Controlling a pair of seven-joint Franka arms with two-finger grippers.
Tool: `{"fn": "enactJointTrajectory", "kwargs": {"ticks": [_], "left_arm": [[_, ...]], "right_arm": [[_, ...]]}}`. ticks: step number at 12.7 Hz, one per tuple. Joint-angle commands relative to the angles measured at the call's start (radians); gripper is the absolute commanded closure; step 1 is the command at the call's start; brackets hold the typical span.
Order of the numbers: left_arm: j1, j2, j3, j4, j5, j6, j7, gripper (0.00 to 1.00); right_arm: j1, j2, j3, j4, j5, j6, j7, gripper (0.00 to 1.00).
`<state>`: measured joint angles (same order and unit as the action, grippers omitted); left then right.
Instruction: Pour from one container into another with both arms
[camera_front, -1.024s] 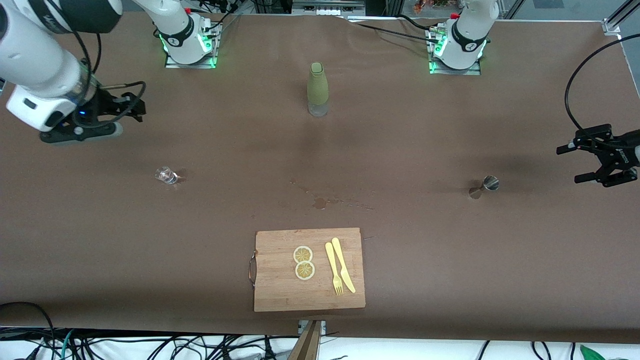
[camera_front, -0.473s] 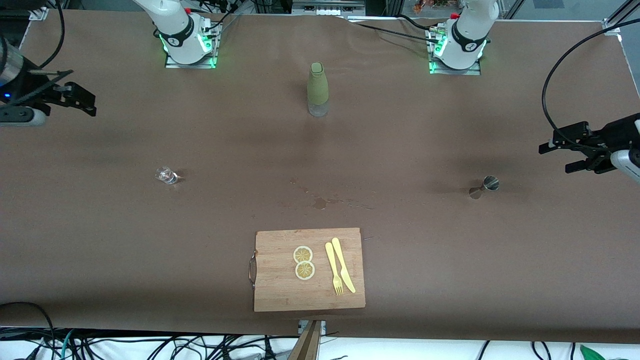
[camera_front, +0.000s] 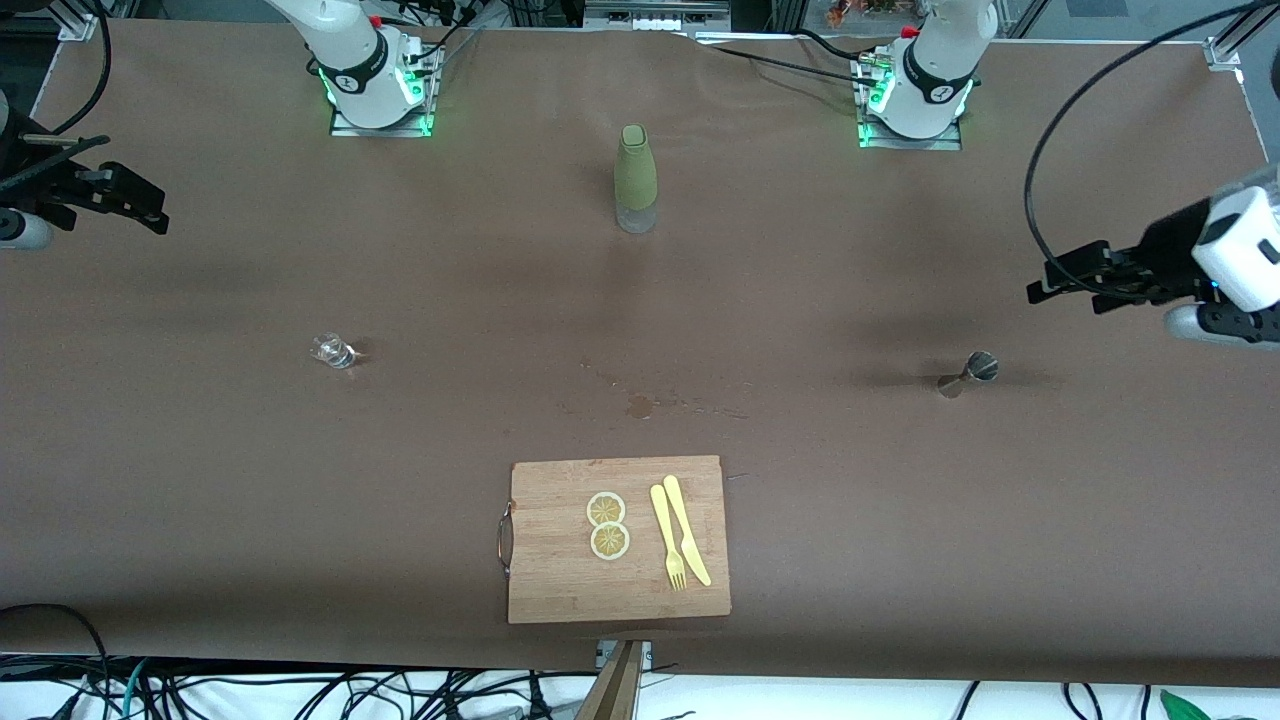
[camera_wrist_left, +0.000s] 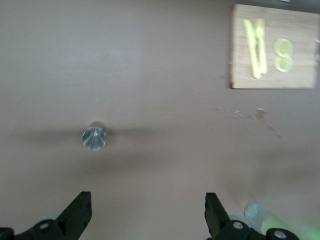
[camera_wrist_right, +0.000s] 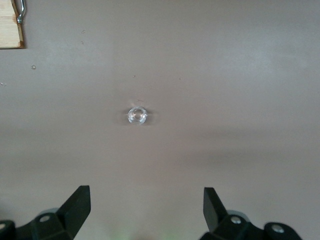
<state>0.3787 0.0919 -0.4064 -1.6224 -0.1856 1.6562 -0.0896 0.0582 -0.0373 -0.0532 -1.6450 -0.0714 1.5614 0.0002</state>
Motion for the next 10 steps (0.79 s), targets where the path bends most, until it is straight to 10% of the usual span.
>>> {"fn": "enactJointTrajectory", "kwargs": {"ticks": [1, 10], "left_arm": [[0.008, -0.052, -0.077, -0.008, 0.145, -0.065, -0.125, 0.0], [0.051, -0.198, -0.045, 0.015, 0.155, -0.213, 0.094, 0.0]], "right_arm": [[0.008, 0.002, -0.007, 0.011, 0.016, 0.011, 0.015, 0.0], [0.005, 0.007, -0.005, 0.011, 0.056, 0.023, 0.014, 0.0]]}}
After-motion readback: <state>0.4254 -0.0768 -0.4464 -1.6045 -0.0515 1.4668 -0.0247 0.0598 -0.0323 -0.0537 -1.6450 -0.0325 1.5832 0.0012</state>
